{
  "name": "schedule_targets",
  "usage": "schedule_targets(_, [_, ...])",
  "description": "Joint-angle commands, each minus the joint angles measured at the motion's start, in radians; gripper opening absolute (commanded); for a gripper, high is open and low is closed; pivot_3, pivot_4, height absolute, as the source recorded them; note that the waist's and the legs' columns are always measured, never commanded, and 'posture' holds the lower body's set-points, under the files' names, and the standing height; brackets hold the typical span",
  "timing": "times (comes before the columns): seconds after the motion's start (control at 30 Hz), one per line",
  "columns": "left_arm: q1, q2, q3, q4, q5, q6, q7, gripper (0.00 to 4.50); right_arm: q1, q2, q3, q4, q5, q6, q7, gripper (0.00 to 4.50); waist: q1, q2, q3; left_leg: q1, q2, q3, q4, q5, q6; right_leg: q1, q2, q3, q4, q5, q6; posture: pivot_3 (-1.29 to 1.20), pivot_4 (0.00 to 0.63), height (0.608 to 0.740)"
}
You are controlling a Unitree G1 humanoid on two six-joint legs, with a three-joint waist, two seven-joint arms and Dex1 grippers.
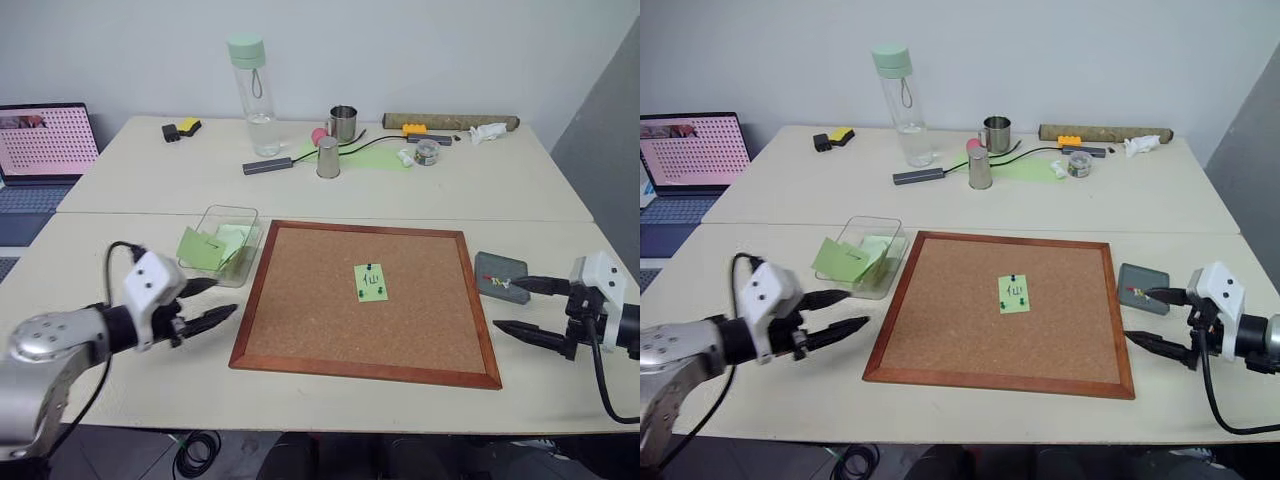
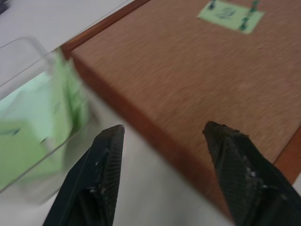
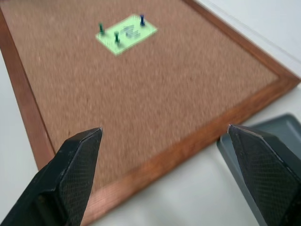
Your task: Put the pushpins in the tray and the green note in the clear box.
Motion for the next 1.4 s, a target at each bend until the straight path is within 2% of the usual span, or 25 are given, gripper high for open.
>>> schedule_targets(0.03, [-0.064,-0.047,-0.130,-0.033,0.013,-0.004,0.008,1.95,-0.074,0.024,0.043,-0.056,0.031,0.017,-0.034,4.50,0.000,0.000,0.000,0.000,0.000,0.000,0.000,0.000,0.000,0.000,0.000,0.000,0.000,0.000,0.000,0.00,0.150,0.740])
schedule_targets(0.2, [-0.129,-0.128,-0.268,0.053,0.090,-0.071,0.016,0.97,-0.196,0.077,0.149,-0.063,0.029,0.042,-0.069,4.50,-0.002,0.000,0.000,0.000,0.000,0.000,0.000,0.000,0.000,0.000,0.001,0.000,0.001,0.000,0.000,0.00,0.150,0.740])
schedule_targets(0.37, [-0.197,-0.233,-0.370,0.178,0.163,-0.149,0.038,0.11,-0.343,0.162,0.307,0.005,-0.047,0.022,-0.094,4.50,-0.001,-0.001,0.000,0.000,0.000,0.000,0.002,0.000,0.000,0.000,0.001,0.000,0.001,0.000,0.000,0.00,0.150,0.740])
schedule_targets(0.5, [-0.231,-0.312,-0.420,0.292,0.208,-0.217,0.048,0.05,-0.446,0.219,0.440,0.092,-0.140,-0.028,-0.076,4.50,-0.002,-0.001,0.000,-0.001,0.000,-0.001,0.002,0.000,0.000,-0.001,0.001,0.000,0.000,0.000,0.000,0.00,0.150,0.740])
schedule_targets(0.67, [-0.253,-0.369,-0.472,0.441,0.299,-0.313,0.069,0.05,-0.602,0.328,0.560,0.302,-0.254,-0.110,-0.077,4.50,-0.003,-0.001,0.000,0.000,0.000,-0.001,0.002,0.000,0.000,-0.001,0.001,0.000,0.001,0.000,0.000,0.00,0.150,0.740])
schedule_targets(0.83, [-0.242,-0.385,-0.476,0.468,0.319,-0.329,0.080,0.05,-0.712,0.425,0.611,0.491,-0.331,-0.189,-0.088,4.50,0.000,0.000,-0.002,0.000,-0.001,-0.001,0.003,0.001,-0.001,-0.001,0.001,0.000,0.002,0.000,0.000,0.00,0.150,0.740])
schedule_targets(1.07, [-0.219,-0.381,-0.465,0.444,0.319,-0.323,0.090,0.05,-0.790,0.519,0.624,0.713,-0.406,-0.312,-0.097,4.50,-0.001,0.001,-0.003,0.001,-0.001,-0.001,0.003,0.001,-0.001,0.000,0.001,0.000,0.003,0.000,0.000,0.00,0.150,0.740])
schedule_targets(1.4, [-0.205,-0.375,-0.460,0.427,0.318,-0.313,0.102,0.00,-0.804,0.564,0.600,0.806,-0.423,-0.386,-0.087,2.64,-0.004,0.001,-0.003,0.001,-0.001,-0.001,0.002,0.001,-0.001,0.000,0.001,0.000,0.003,0.000,0.000,0.00,0.150,0.740])
